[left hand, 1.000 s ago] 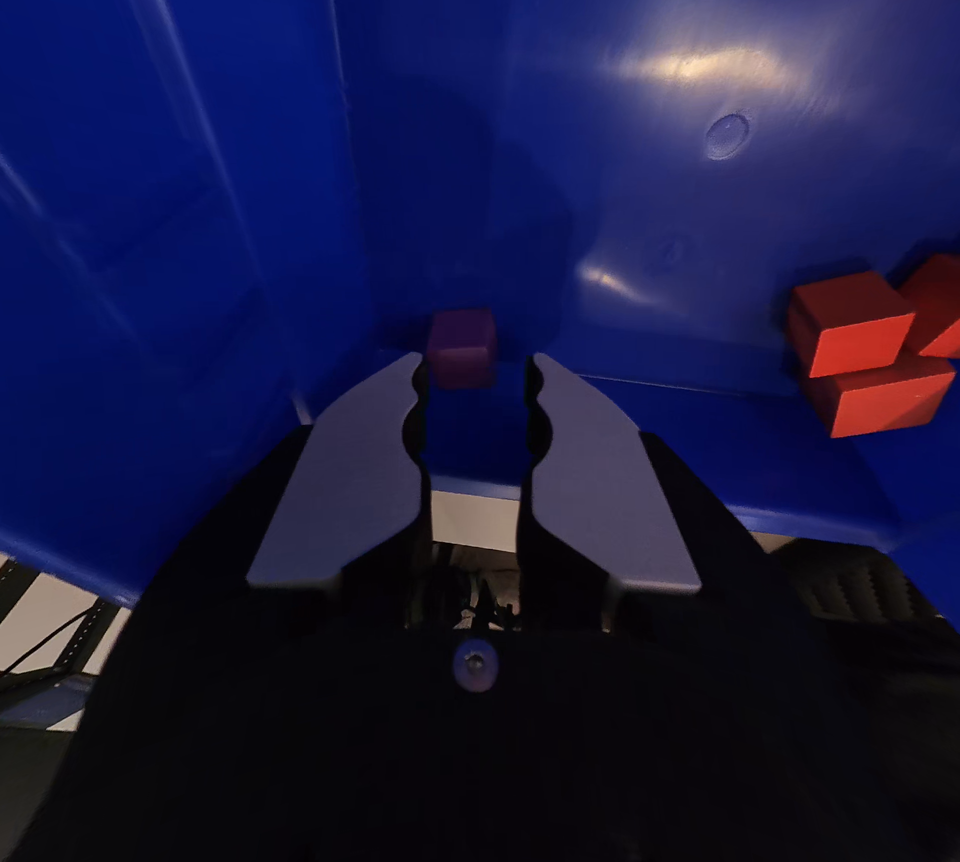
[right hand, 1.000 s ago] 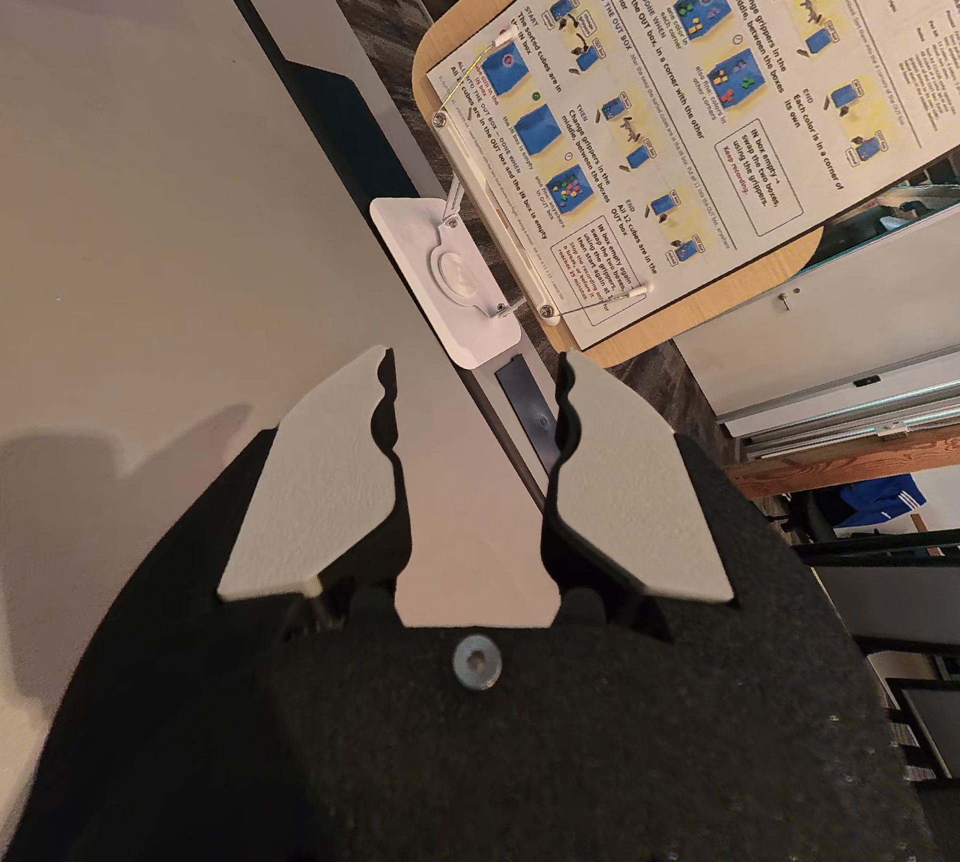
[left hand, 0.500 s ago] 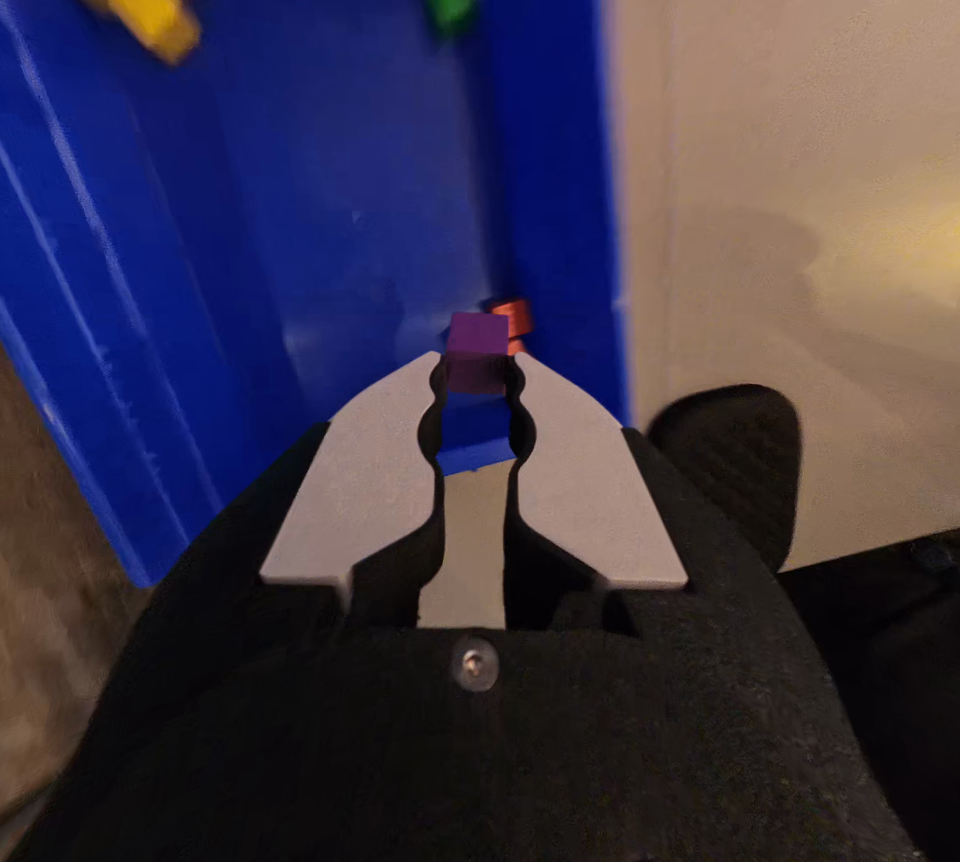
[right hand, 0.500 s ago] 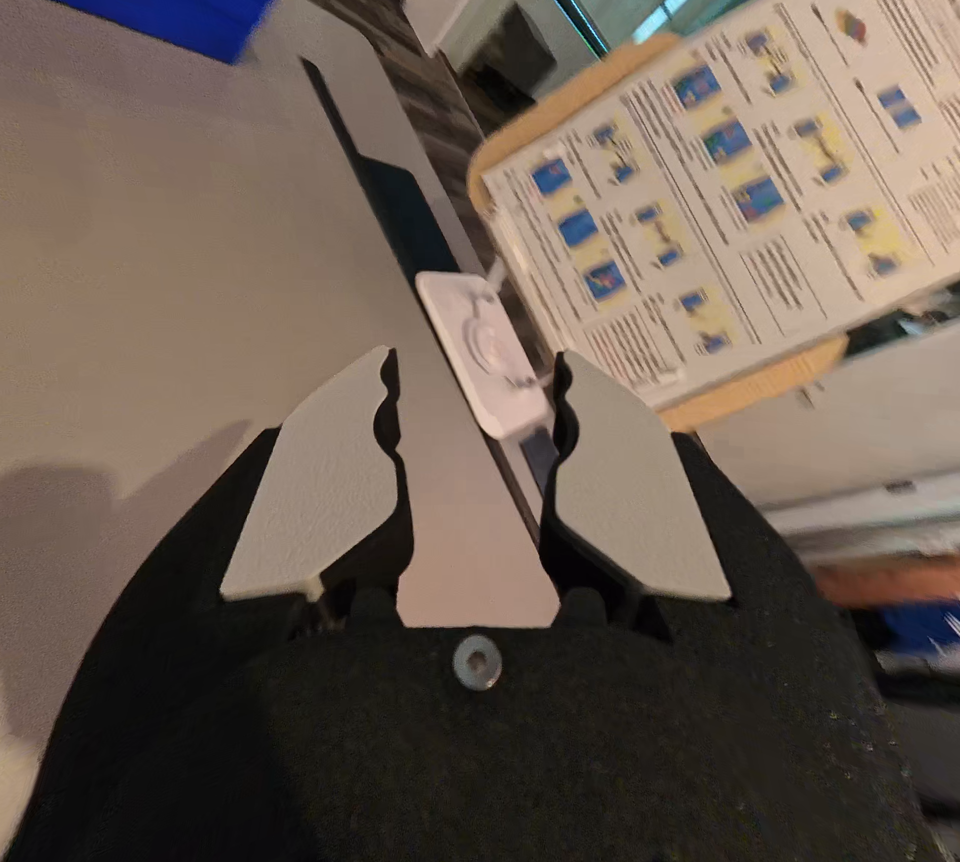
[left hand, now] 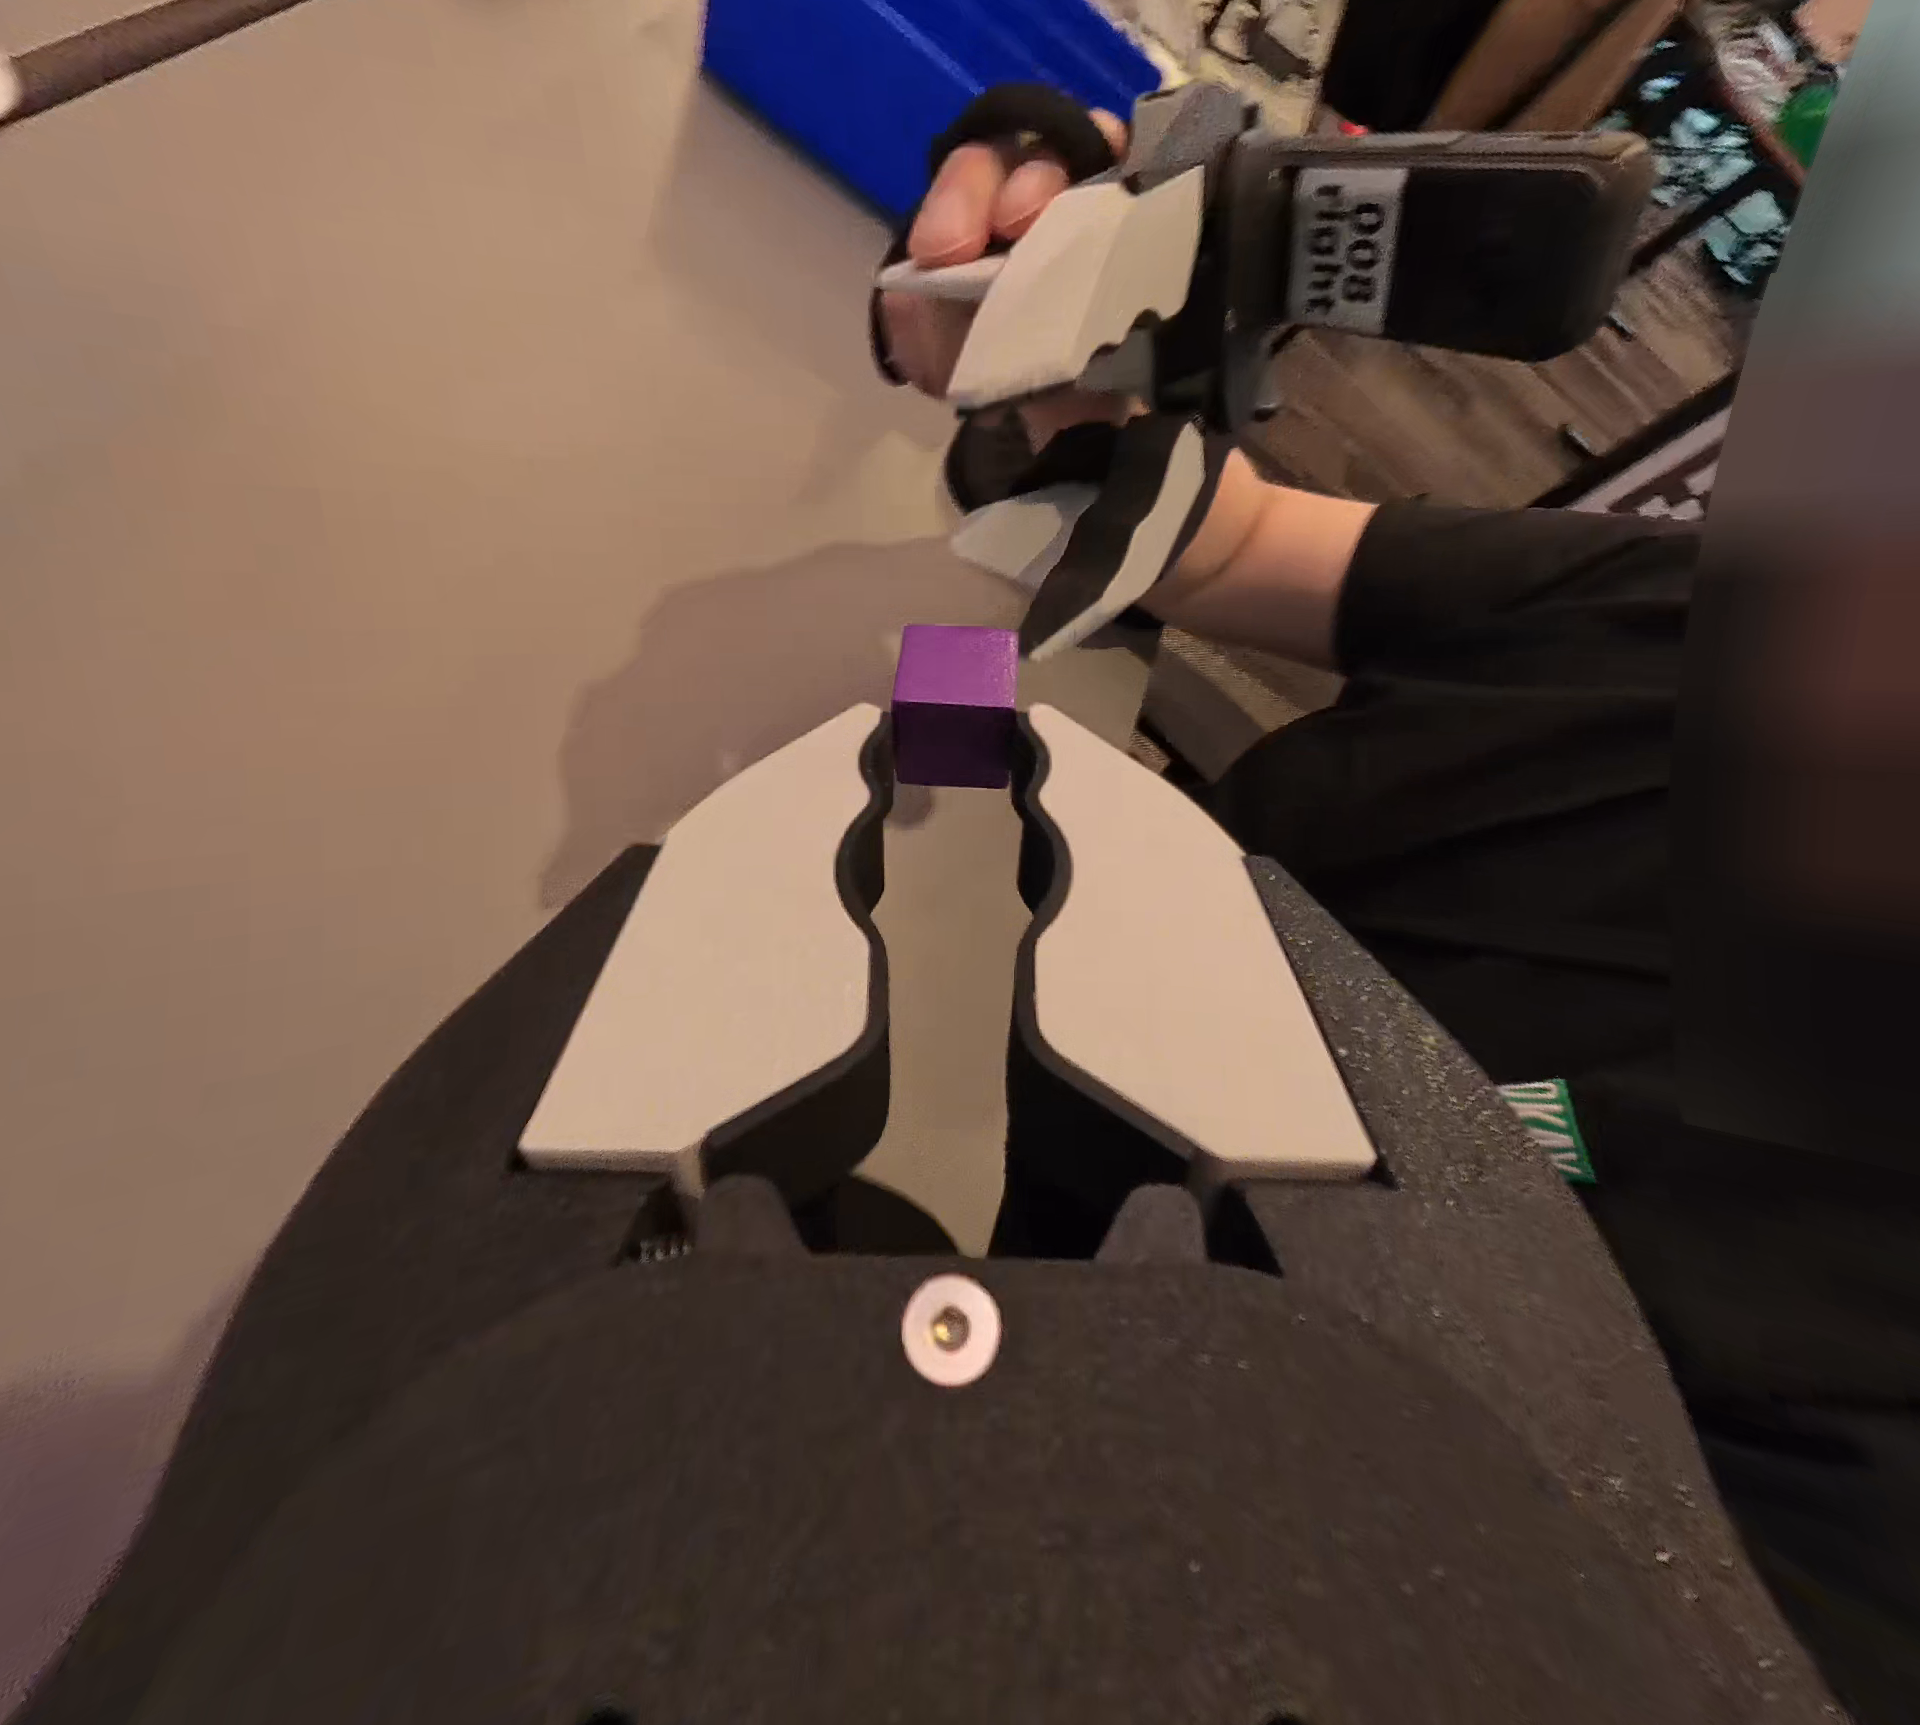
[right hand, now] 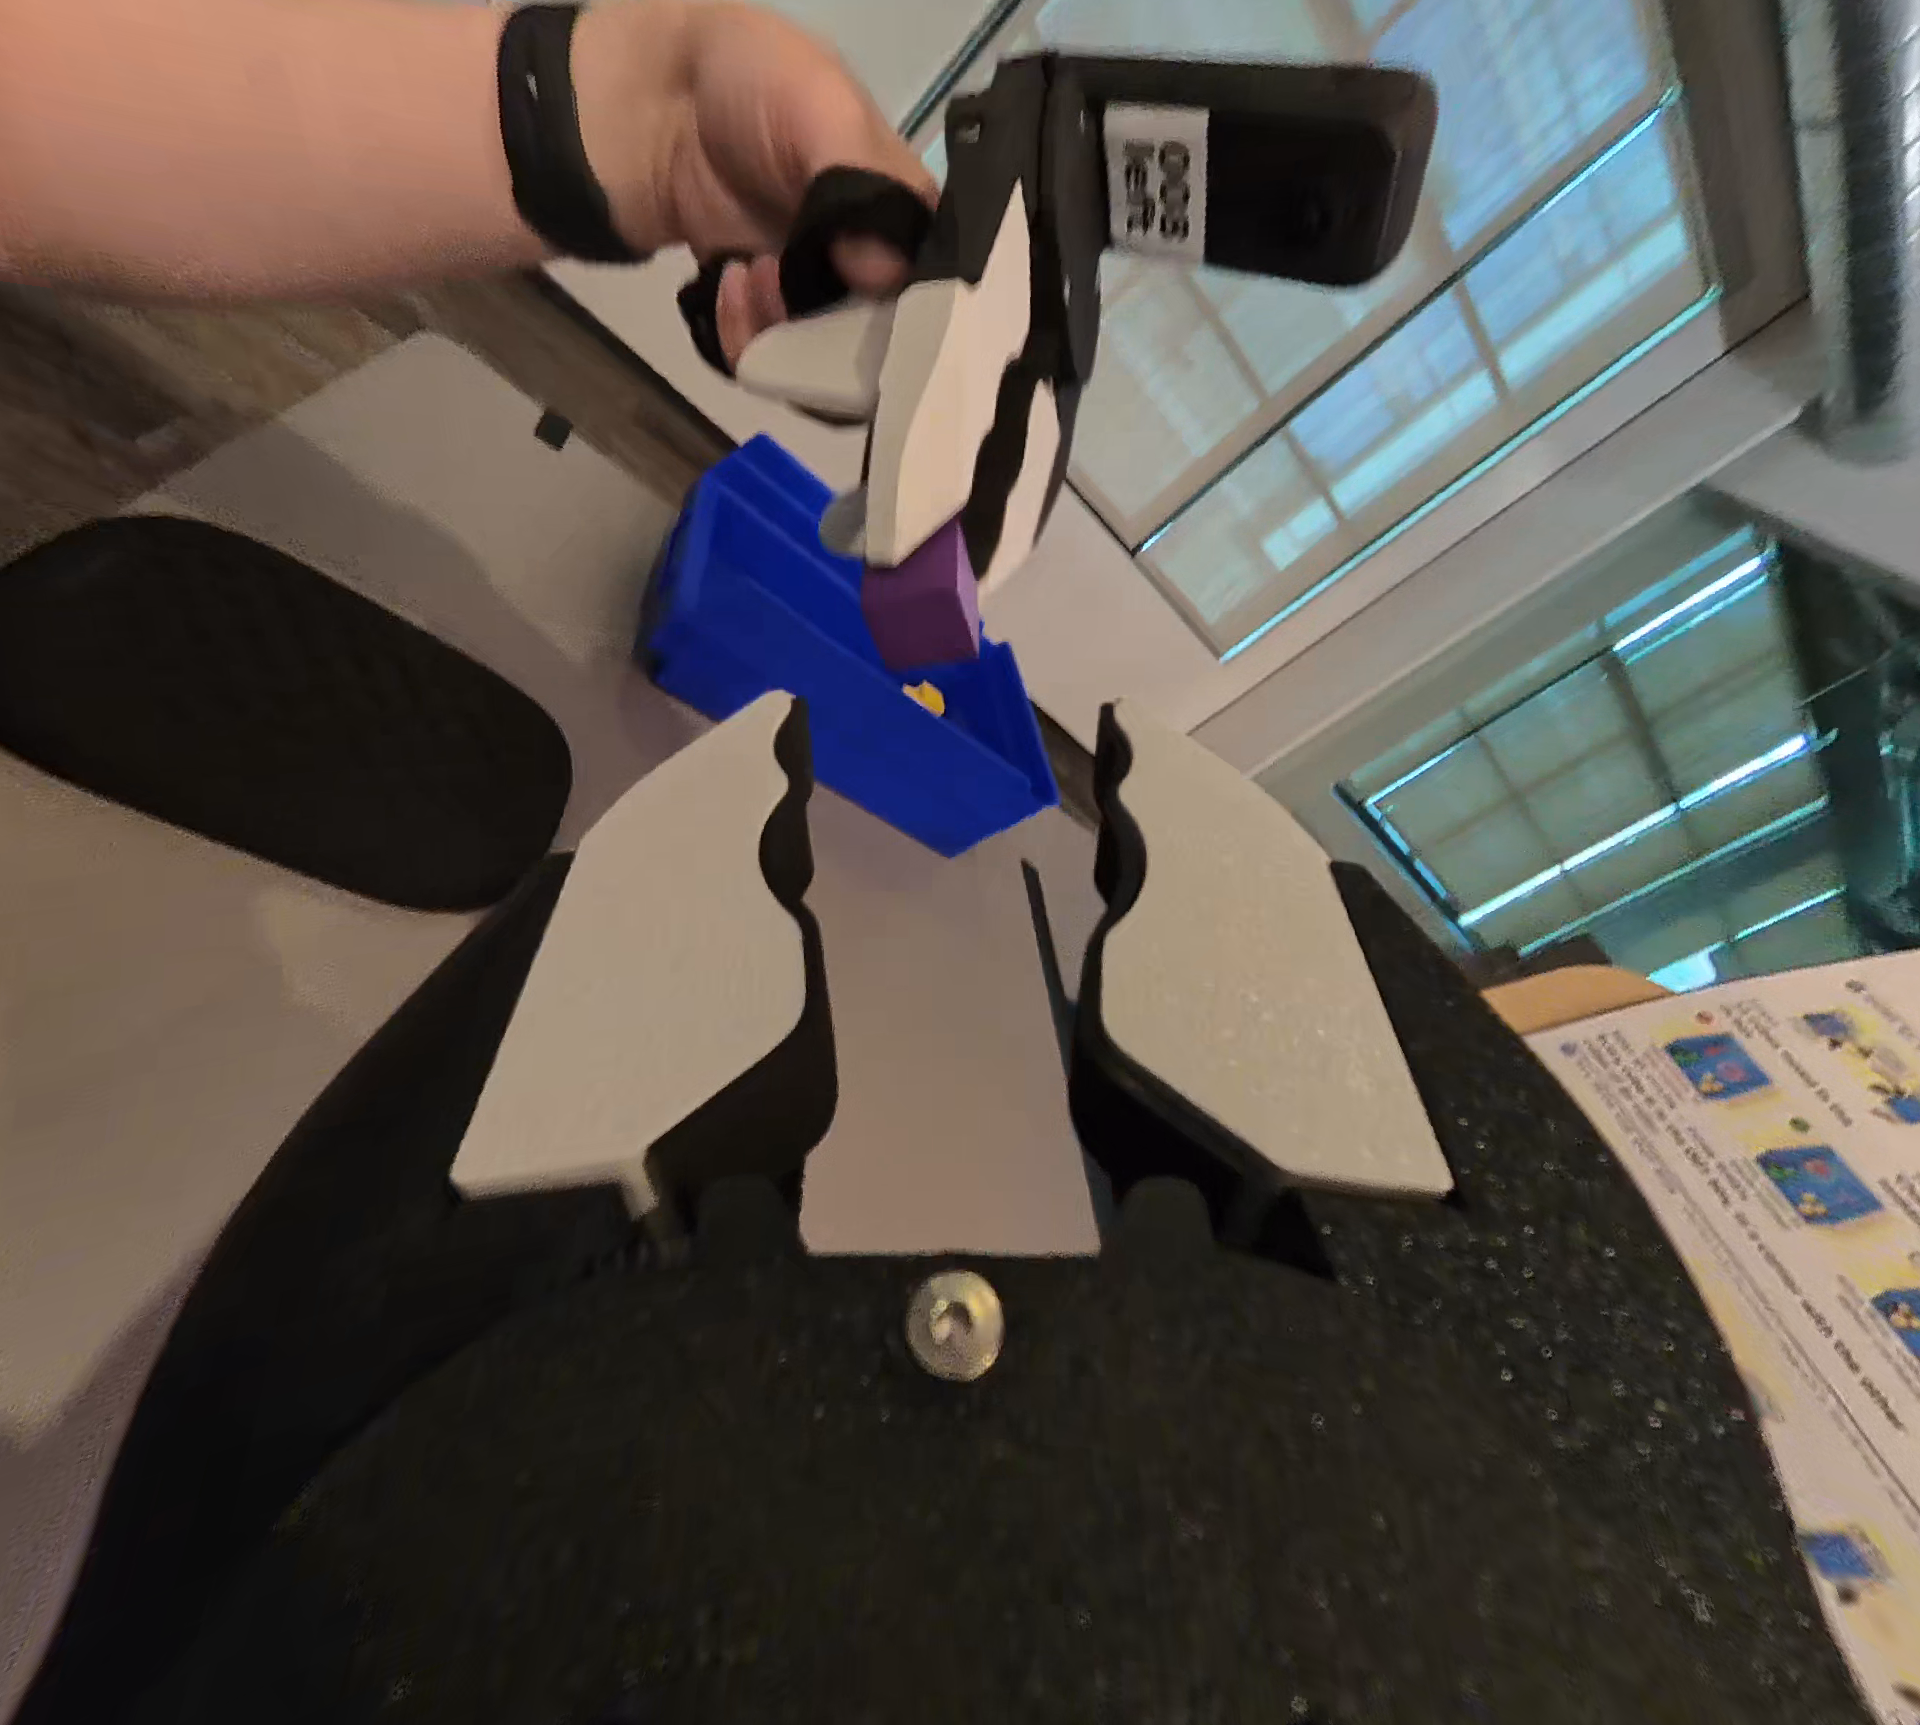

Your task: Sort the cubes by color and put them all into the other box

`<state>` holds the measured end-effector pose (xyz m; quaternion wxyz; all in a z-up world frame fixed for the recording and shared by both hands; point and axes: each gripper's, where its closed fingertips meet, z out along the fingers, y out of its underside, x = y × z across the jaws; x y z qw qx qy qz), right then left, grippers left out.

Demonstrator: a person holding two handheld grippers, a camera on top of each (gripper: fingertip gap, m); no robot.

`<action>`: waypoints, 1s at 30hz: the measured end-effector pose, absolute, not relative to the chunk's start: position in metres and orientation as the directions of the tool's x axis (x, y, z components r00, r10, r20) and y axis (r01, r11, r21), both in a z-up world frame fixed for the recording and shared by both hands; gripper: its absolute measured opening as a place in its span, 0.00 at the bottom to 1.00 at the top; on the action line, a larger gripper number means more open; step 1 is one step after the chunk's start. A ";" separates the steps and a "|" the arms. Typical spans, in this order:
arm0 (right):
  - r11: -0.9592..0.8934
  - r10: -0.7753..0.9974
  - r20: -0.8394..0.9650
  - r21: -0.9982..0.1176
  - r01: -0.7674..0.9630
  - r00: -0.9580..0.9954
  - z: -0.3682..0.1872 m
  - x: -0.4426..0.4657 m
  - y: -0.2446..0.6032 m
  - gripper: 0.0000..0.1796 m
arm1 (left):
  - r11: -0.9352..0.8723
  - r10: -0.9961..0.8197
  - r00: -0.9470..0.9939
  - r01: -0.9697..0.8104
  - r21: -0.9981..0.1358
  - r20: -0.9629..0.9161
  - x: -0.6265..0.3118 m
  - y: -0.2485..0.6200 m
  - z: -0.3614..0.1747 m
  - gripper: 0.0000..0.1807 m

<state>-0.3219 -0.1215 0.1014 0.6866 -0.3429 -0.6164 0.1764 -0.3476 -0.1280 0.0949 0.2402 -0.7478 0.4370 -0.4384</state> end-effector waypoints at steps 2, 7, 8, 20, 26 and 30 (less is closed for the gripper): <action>0.736 0.627 0.754 -0.656 0.168 0.198 0.108 -0.320 -0.126 0.27 | -0.493 -0.868 0.182 -0.441 -0.750 0.463 -0.331 -0.135 0.097 0.12; 0.763 0.598 0.785 -0.620 0.184 0.164 0.106 -0.323 -0.134 0.22 | -0.508 -0.848 0.104 -0.444 -0.739 0.520 -0.309 -0.141 0.096 0.12; 0.768 0.591 0.790 -0.613 0.186 0.164 0.105 -0.323 -0.134 0.21 | -0.512 -0.842 0.089 -0.440 -0.738 0.532 -0.307 -0.141 0.097 0.12; 0.734 0.596 0.782 -0.622 0.272 0.181 0.101 -0.321 -0.118 0.12 | -0.560 -0.816 0.121 -0.406 -0.723 0.565 -0.310 -0.128 0.088 0.22; 0.512 0.485 0.704 -0.710 0.483 0.520 0.137 -0.255 -0.046 0.12 | -0.470 -0.837 0.443 -0.282 -0.837 0.321 -0.339 -0.070 0.076 0.34; 0.317 0.237 0.620 -0.777 0.544 0.748 0.168 -0.156 -0.008 0.12 | -0.338 -0.752 0.653 -0.260 -0.905 0.093 -0.362 -0.040 0.074 0.33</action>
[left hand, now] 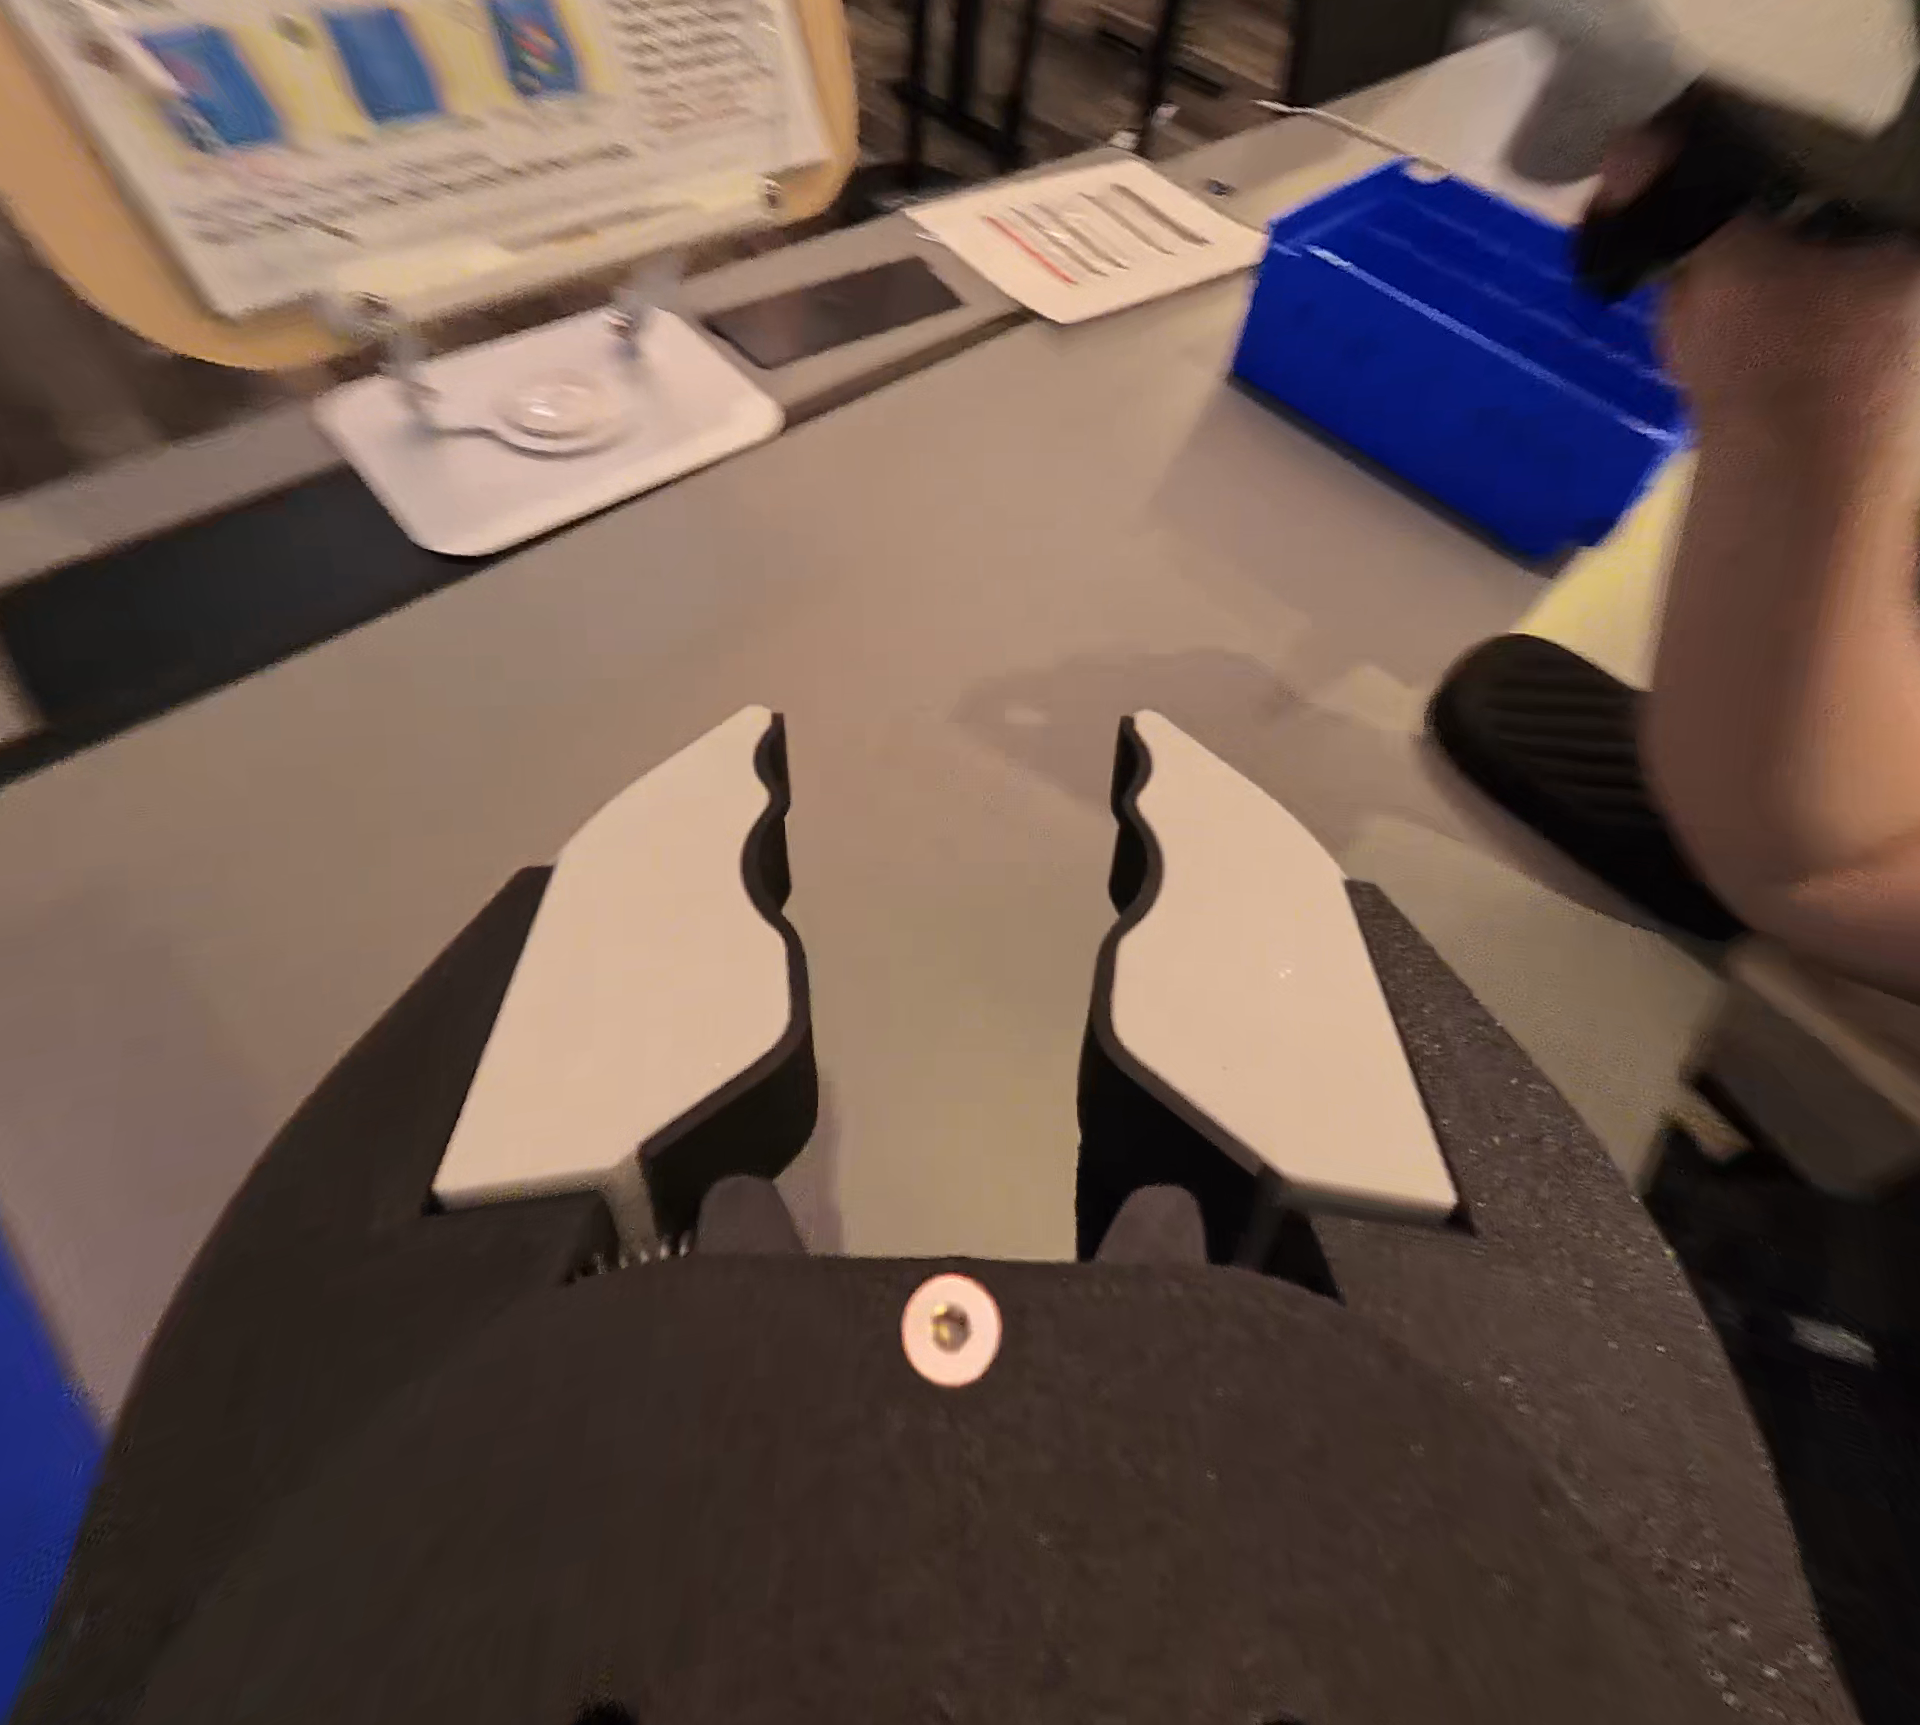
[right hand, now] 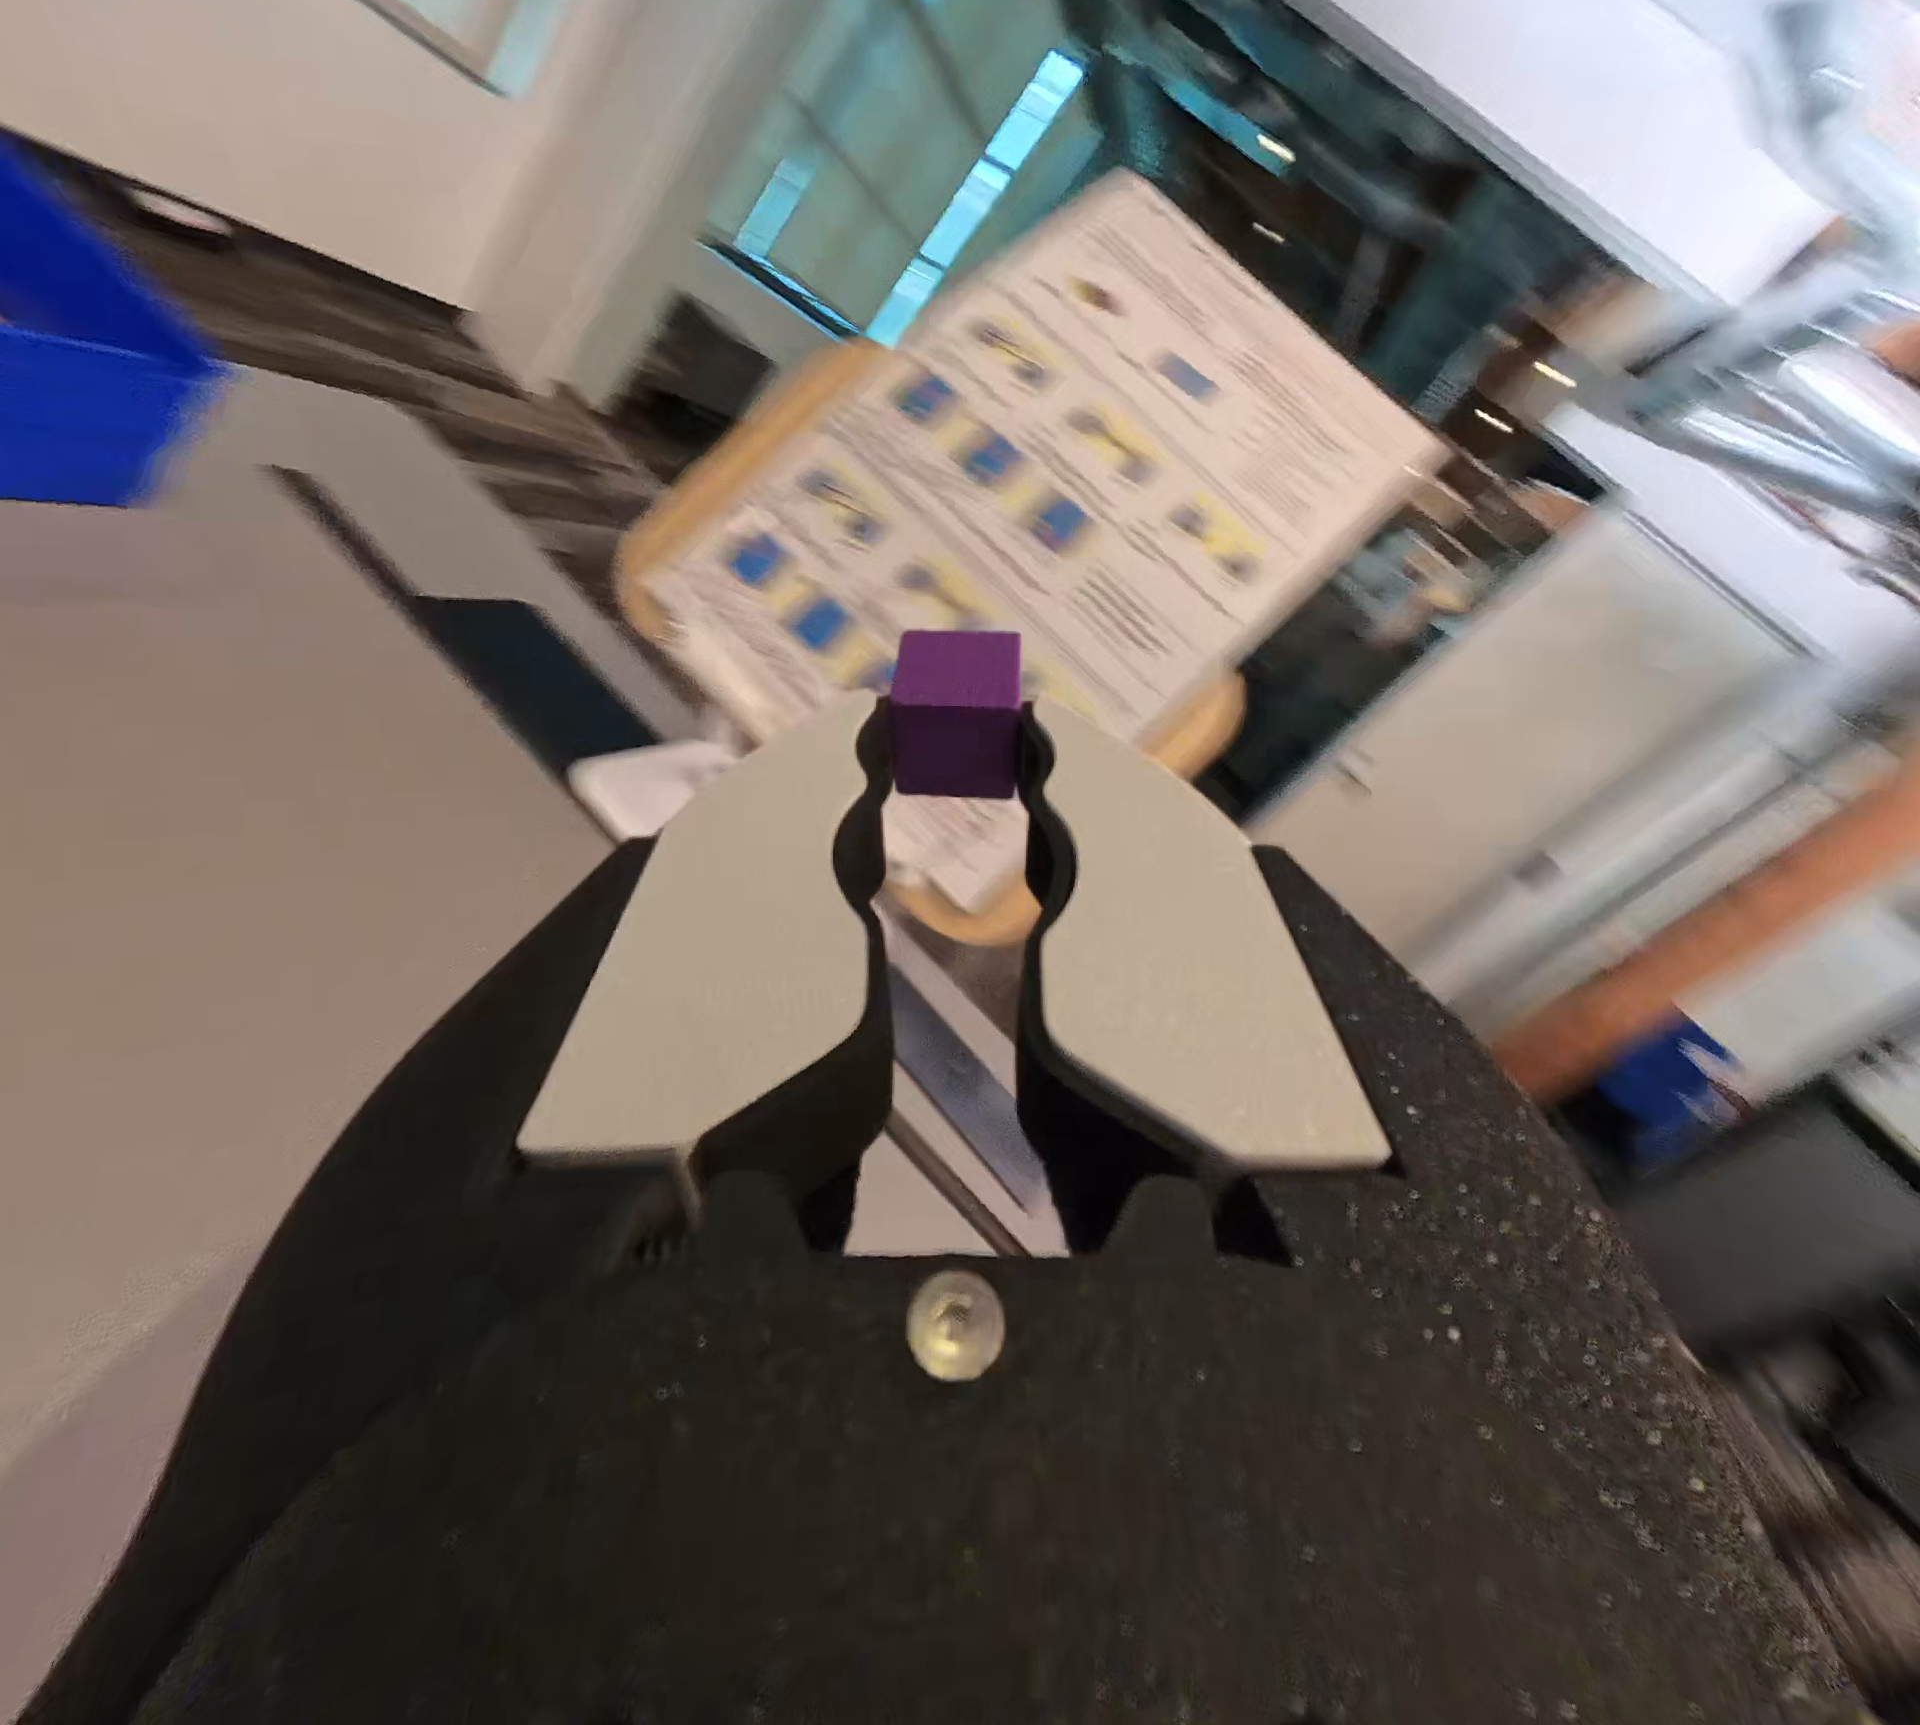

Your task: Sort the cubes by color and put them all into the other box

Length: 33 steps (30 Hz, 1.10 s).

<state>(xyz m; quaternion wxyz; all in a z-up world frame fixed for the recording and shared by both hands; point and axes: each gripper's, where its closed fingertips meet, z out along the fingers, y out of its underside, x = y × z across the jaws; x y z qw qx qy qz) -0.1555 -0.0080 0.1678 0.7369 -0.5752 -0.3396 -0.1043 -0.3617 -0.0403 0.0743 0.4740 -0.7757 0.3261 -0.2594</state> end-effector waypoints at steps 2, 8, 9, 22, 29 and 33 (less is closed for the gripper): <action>0.224 0.094 0.589 -0.798 0.559 0.803 0.177 -0.101 0.000 0.12 | -0.303 -0.718 0.696 -0.279 -0.911 0.026 -0.365 -0.037 0.071 0.31; 0.038 -0.110 0.496 -0.864 0.502 0.862 0.174 0.015 0.006 0.12 | -0.284 -0.701 0.713 -0.322 -0.903 -0.034 -0.357 -0.039 0.060 0.34; 0.009 -0.129 0.486 -0.871 0.491 0.864 0.170 0.029 0.007 0.12 | -0.282 -0.705 0.708 -0.321 -0.904 -0.031 -0.354 -0.040 0.058 0.33; -0.547 -0.021 0.265 -0.810 0.211 0.964 0.022 0.193 -0.027 0.12 | -0.287 -0.709 0.704 -0.343 -0.894 -0.042 -0.351 -0.047 0.037 0.30; -0.794 -0.037 -0.093 -0.602 -0.086 0.995 -0.089 0.228 -0.070 0.13 | -0.314 -0.722 0.692 -0.353 -0.881 -0.020 -0.352 -0.052 0.024 0.28; -0.813 -0.039 -0.127 -0.573 -0.105 0.991 -0.105 0.221 -0.056 0.13 | -0.333 -0.714 0.700 -0.355 -0.874 -0.012 -0.351 -0.047 0.015 0.28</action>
